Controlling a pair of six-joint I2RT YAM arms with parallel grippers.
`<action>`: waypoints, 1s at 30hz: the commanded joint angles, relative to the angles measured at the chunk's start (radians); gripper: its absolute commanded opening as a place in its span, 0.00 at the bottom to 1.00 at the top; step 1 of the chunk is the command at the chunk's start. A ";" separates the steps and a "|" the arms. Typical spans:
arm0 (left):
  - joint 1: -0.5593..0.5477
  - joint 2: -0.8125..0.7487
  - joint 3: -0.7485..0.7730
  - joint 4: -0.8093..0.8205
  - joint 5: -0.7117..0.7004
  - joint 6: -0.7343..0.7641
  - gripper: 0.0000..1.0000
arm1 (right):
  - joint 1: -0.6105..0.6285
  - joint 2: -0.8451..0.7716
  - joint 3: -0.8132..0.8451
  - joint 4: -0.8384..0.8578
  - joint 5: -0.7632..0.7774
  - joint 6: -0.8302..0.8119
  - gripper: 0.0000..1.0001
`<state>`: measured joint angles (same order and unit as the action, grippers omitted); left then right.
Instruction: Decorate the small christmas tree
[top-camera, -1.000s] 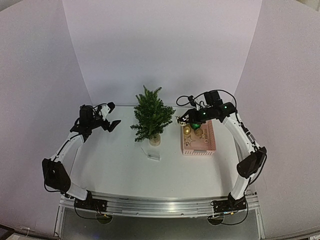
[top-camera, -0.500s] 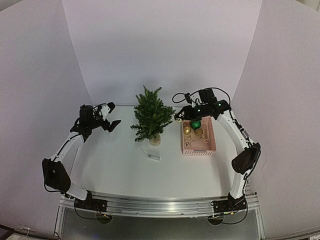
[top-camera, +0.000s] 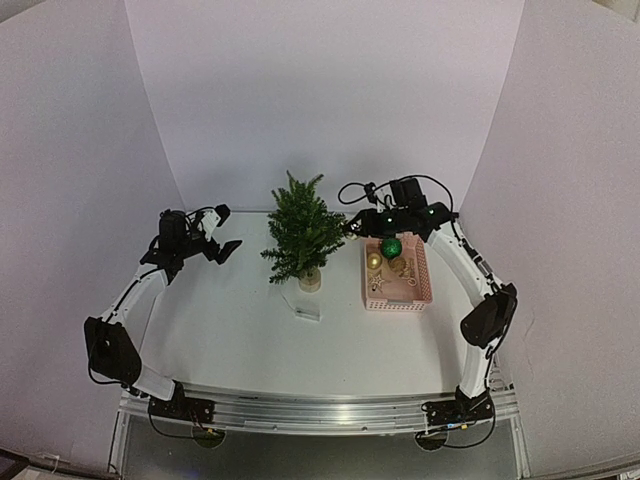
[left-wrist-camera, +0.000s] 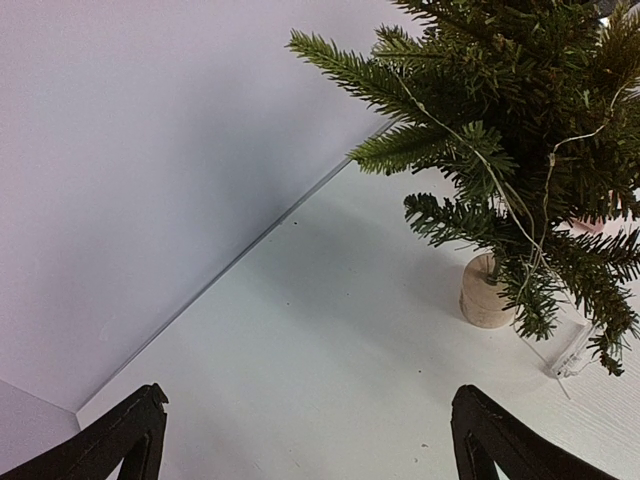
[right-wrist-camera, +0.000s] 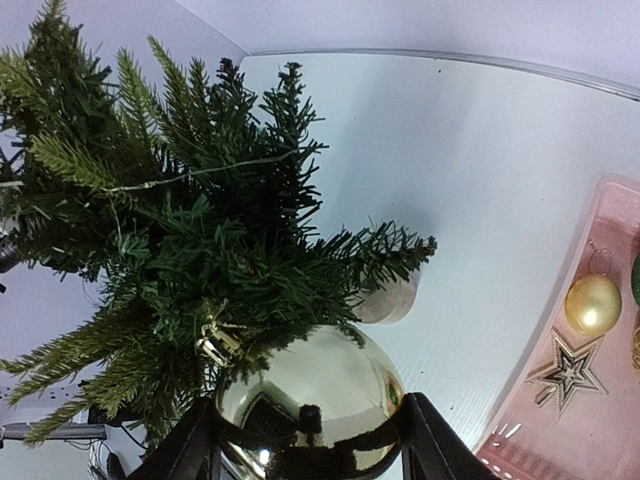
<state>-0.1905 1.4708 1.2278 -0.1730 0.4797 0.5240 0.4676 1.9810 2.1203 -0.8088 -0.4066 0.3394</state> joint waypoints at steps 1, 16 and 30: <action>0.004 -0.027 0.005 0.045 0.015 -0.001 1.00 | 0.016 -0.002 -0.044 0.042 0.026 0.011 0.21; 0.003 -0.024 0.007 0.050 0.020 -0.003 0.99 | 0.017 -0.123 -0.167 0.048 0.073 -0.062 0.21; 0.004 -0.022 0.010 0.055 0.023 0.001 0.99 | 0.017 -0.148 -0.217 0.046 0.026 -0.075 0.18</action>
<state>-0.1905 1.4708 1.2278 -0.1551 0.4801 0.5243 0.4812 1.8695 1.9139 -0.7704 -0.3435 0.2805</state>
